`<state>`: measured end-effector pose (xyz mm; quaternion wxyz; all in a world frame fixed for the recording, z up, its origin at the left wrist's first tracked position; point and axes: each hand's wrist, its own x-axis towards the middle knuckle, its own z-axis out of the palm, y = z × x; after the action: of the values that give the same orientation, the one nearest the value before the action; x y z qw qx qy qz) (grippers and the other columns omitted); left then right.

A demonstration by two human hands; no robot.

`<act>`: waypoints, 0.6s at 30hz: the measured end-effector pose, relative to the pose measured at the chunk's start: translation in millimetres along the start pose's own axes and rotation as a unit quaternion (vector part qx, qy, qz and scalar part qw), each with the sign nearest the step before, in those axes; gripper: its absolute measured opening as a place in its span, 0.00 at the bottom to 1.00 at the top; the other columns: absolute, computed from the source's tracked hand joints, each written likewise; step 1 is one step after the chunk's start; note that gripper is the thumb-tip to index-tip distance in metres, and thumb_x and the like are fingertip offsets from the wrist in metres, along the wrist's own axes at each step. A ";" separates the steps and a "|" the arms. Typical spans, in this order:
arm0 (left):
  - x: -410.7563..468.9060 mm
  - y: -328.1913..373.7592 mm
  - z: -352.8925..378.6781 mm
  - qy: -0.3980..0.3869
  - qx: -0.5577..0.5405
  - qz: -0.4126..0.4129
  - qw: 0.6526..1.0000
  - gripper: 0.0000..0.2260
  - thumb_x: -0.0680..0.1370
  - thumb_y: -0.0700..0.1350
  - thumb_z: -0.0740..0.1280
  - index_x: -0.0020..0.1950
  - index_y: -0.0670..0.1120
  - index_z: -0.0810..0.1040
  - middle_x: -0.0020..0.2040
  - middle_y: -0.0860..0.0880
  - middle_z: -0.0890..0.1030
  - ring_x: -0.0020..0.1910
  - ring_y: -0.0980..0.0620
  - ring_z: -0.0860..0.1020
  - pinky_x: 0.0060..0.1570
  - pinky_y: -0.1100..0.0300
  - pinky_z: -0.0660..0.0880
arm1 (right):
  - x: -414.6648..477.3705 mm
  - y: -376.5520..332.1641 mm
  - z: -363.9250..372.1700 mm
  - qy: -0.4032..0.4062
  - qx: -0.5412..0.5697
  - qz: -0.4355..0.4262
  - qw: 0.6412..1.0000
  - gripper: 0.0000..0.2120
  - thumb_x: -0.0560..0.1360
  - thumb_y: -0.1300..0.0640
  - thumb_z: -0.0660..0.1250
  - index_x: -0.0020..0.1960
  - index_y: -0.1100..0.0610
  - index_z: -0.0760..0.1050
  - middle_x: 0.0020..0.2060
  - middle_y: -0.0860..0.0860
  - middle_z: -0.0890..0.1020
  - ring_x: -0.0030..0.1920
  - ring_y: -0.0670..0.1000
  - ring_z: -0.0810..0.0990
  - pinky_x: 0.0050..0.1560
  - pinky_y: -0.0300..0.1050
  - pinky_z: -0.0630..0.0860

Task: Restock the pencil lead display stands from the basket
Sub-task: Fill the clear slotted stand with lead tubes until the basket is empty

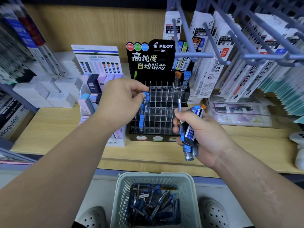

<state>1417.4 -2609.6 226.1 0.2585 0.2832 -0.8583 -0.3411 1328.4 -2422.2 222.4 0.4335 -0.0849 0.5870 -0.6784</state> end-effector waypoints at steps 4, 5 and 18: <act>1.6 -1.3 3.1 0.007 0.000 0.017 1.000 0.08 0.78 0.39 0.71 0.52 0.50 0.86 0.32 0.56 0.77 0.30 0.64 0.75 0.35 0.78 0.67 | 1.1 0.1 -1.7 0.005 -0.004 -0.002 1.000 0.01 0.77 0.58 0.70 0.47 0.55 0.78 0.35 0.51 0.79 0.33 0.47 0.78 0.30 0.40 0.74; 2.3 -1.5 3.5 0.009 -0.002 0.018 1.000 0.08 0.78 0.39 0.71 0.52 0.50 0.86 0.31 0.56 0.77 0.30 0.64 0.74 0.35 0.77 0.67 | 1.5 -0.2 -1.9 0.006 -0.002 -0.001 1.000 0.01 0.77 0.59 0.70 0.47 0.55 0.79 0.35 0.51 0.79 0.33 0.47 0.78 0.30 0.40 0.74; 7.4 -14.3 18.6 -0.008 0.092 0.072 0.993 0.07 0.75 0.40 0.74 0.49 0.50 0.87 0.44 0.55 0.74 0.42 0.56 0.75 0.49 0.58 0.75 | 1.4 -0.5 -3.9 -0.005 -0.006 0.003 1.000 0.04 0.78 0.59 0.69 0.44 0.54 0.78 0.35 0.50 0.78 0.33 0.47 0.78 0.30 0.40 0.74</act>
<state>1404.7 -2615.1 205.7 0.2484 0.2409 -0.9061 -0.2435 1324.9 -2420.3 221.1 0.4375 -0.0889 0.5890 -0.6736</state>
